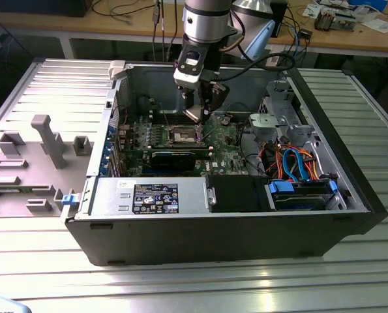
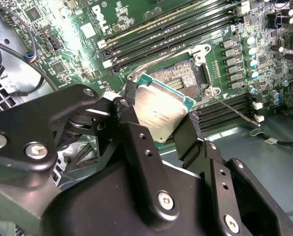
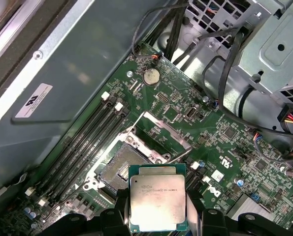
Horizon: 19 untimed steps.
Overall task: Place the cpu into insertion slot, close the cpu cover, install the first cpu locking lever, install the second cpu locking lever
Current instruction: 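Place the cpu into insertion slot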
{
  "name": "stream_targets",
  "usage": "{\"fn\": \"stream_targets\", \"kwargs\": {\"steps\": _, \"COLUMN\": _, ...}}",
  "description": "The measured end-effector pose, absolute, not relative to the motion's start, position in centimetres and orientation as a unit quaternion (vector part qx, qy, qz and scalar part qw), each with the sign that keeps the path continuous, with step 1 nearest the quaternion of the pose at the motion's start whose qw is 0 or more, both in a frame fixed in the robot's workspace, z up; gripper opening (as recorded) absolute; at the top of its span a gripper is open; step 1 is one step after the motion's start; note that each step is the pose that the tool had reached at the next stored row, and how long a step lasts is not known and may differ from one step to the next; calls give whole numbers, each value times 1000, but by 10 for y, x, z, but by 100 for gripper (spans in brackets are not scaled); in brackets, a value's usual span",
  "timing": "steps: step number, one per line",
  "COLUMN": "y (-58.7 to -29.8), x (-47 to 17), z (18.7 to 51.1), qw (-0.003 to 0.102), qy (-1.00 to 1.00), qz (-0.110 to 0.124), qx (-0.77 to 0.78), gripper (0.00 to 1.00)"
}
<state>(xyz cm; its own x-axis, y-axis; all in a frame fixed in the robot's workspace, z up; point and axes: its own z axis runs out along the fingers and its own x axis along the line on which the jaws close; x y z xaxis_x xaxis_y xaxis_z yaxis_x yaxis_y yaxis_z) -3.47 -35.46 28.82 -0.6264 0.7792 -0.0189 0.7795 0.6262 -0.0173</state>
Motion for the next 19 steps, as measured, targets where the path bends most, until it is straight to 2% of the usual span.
{"fn": "stream_targets", "kwargs": {"steps": 19, "y": -355, "x": -35, "z": 287, "qw": 5, "qy": 892, "qz": -12, "qx": 452, "gripper": 55}}
